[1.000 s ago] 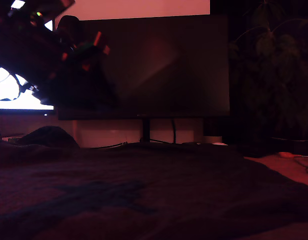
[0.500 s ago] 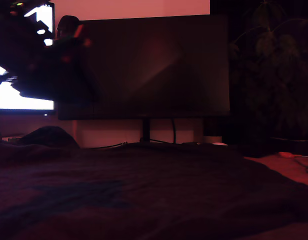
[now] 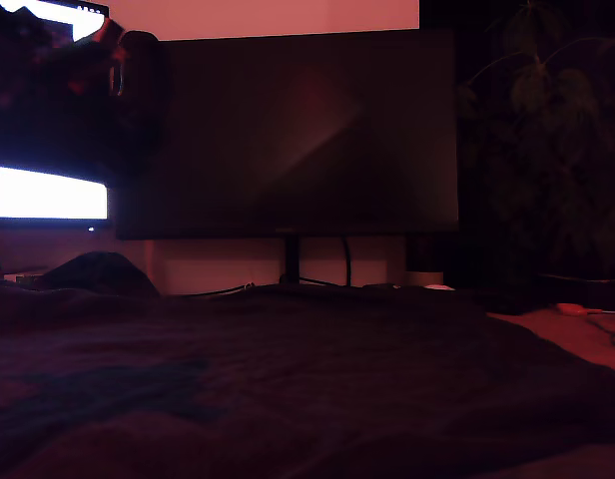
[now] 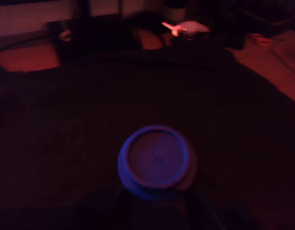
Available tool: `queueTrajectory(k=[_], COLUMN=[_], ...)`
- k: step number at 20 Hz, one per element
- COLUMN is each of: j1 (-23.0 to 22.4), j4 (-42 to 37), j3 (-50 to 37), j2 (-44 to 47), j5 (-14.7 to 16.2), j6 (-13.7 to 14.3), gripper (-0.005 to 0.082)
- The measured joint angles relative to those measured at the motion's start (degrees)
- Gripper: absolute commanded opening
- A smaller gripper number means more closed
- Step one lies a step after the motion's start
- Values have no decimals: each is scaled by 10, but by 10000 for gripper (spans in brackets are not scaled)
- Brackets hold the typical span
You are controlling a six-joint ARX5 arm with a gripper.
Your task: Pick up the coffee capsules on the table and drop them inside the coffee cup
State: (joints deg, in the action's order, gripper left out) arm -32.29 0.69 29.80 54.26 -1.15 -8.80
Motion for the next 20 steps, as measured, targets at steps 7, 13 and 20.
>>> queueTrajectory(k=[7,13,20], j1=[28,67,117], j4=[57,98,119], j3=[0,0,0], j2=[-51,-90,-136], j5=[-14,-21,-22], j6=[6,13,15], gripper=[177,177,177])
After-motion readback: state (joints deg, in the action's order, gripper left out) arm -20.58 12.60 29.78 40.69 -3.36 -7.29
